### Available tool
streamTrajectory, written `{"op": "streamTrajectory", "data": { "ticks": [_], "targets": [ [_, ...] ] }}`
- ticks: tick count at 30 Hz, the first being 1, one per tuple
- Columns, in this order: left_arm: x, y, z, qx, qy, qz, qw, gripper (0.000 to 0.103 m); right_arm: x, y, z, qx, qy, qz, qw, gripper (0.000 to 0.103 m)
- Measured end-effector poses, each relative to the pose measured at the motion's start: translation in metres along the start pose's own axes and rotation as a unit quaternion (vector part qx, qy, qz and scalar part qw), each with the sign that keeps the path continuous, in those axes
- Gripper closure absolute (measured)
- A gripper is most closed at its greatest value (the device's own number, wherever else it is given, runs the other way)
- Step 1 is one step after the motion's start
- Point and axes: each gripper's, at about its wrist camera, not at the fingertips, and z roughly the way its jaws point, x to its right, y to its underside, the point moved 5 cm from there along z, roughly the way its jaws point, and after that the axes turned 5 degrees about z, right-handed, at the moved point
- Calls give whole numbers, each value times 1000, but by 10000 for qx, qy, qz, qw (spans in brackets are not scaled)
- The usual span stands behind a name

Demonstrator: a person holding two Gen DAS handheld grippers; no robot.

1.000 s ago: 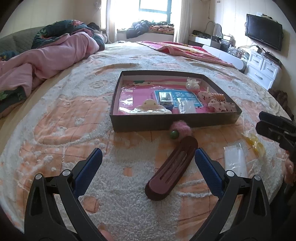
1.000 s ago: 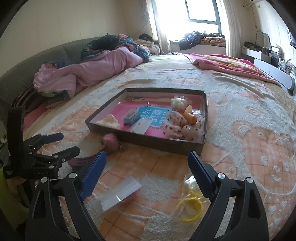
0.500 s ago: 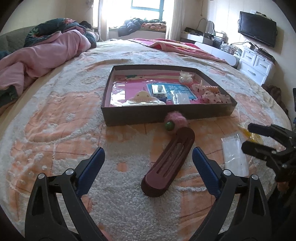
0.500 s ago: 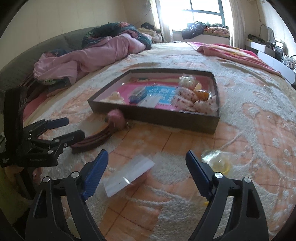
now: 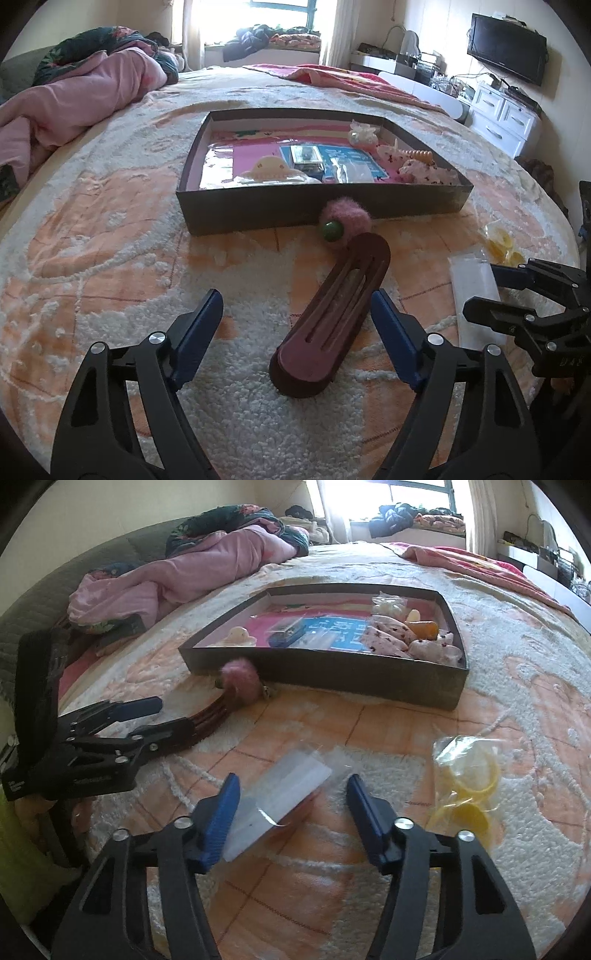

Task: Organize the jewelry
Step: 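Grasp the maroon comb with the left tool while the right tool grasps the clear plastic sleeve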

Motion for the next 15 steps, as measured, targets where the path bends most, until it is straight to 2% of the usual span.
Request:
{"op": "streamTrajectory", "data": {
  "ticks": [5, 12, 15],
  "targets": [
    [3, 1, 4, -46, 100, 41, 9999, 36, -4, 0, 2, 14, -49, -36, 10000, 58],
    [12, 2, 4, -85, 209, 187, 9996, 56, -14, 2, 3, 16, -175, -255, 9995, 66],
    [15, 3, 4, -124, 217, 266, 9993, 60, -15, 2, 4, 15, -202, -271, 9994, 68]
  ]
}}
